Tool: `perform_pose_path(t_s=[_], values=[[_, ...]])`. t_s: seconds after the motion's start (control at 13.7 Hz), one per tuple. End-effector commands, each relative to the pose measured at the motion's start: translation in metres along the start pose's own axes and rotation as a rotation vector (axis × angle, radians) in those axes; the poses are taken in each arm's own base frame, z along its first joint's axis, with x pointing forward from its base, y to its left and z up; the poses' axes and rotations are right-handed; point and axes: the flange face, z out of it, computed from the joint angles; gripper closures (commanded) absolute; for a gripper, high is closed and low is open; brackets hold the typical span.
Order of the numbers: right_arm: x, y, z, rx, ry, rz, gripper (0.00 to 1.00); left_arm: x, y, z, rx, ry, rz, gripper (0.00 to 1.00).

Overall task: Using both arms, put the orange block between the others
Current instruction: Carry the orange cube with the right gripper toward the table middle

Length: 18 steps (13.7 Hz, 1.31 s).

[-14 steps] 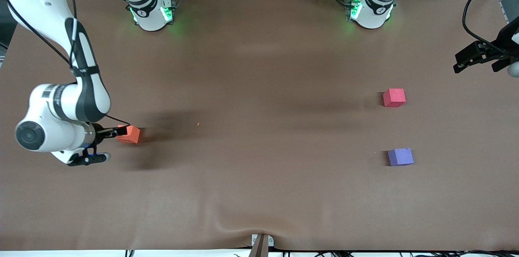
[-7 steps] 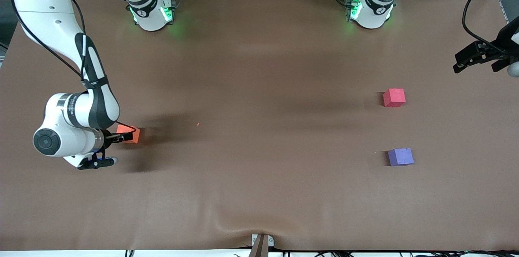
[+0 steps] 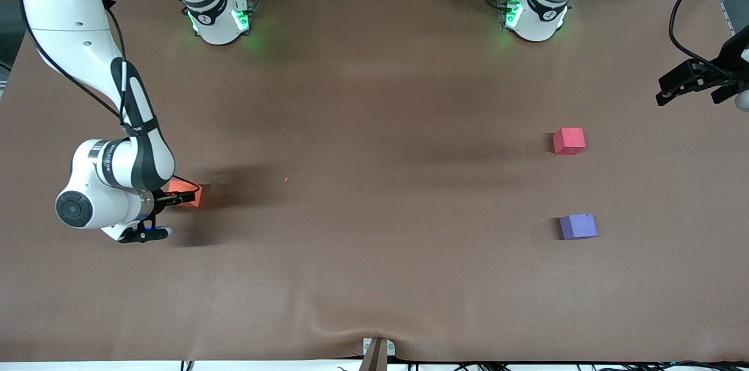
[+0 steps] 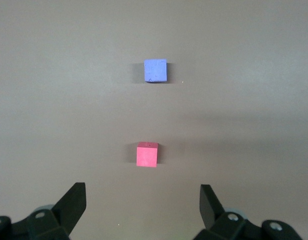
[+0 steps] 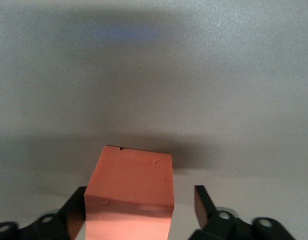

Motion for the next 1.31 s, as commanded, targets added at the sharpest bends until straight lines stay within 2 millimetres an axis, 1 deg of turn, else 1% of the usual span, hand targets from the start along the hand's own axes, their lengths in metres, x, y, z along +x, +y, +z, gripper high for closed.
perform_pose_path(t_s=[0.0,0.07,0.15,0.22,0.29,0.36,0.44,0.51,0.58,0.66,0.73,0.8,0.88,0.95,1.09,1.17,1.24], values=[[-0.001,-0.001,-0.003,0.018,0.014,0.002,0.52,-0.001,-0.003,-0.008,0.005,0.013,0.005,0.0],[0.0,-0.001,-0.007,0.018,0.021,0.001,0.61,-0.001,-0.003,-0.008,0.005,0.013,0.005,0.0],[0.0,-0.002,-0.014,0.019,0.031,0.005,0.64,-0.001,-0.003,-0.008,0.005,0.014,0.005,0.0],[0.002,-0.006,-0.025,0.02,0.047,-0.001,0.63,-0.001,-0.003,-0.008,0.005,0.016,0.005,0.0],[0.004,-0.02,-0.044,0.022,0.079,-0.018,0.61,0.0,-0.003,-0.007,0.005,0.014,0.005,0.0],[0.004,-0.042,-0.07,0.04,0.123,-0.026,0.6,0.0,-0.003,-0.008,0.005,0.016,0.005,0.0],[0.002,-0.067,-0.087,0.071,0.146,0.009,0.6,0.0,-0.003,-0.008,0.005,0.016,0.005,0.0],[0.0,-0.099,-0.098,0.093,0.158,0.037,0.6,0.0,-0.003,-0.008,0.005,0.016,0.005,0.0],[-0.003,-0.132,-0.104,0.1,0.162,0.052,0.6,0.0,-0.003,-0.008,0.005,0.016,0.005,0.0],[-0.007,-0.178,-0.106,0.119,0.158,0.086,0.59,0.0,-0.003,-0.007,0.005,0.014,0.005,0.0],[-0.014,-0.221,-0.106,0.164,0.143,0.163,0.59,0.0,-0.003,-0.007,0.005,0.014,0.005,0.0],[-0.021,-0.264,-0.102,0.209,0.12,0.248,0.59,0.0,-0.003,-0.008,0.005,0.016,0.006,0.0],[-0.028,-0.296,-0.098,0.23,0.102,0.27,0.58,0.0,-0.004,-0.008,0.005,0.016,0.005,0.0],[-0.035,-0.328,-0.093,0.254,0.083,0.254,0.56,0.0,-0.004,-0.008,0.005,0.016,0.005,0.0],[-0.048,-0.377,-0.074,0.313,0.04,0.225,0.54,0.0,-0.006,-0.007,0.005,0.016,0.003,0.0],[-0.056,-0.403,-0.067,0.322,0.045,0.201,0.54,0.0,-0.007,-0.007,0.005,0.016,0.002,0.0],[-0.061,-0.425,-0.058,0.318,0.062,0.177,0.53,0.0,-0.007,-0.007,0.005,0.016,0.002,0.0]])
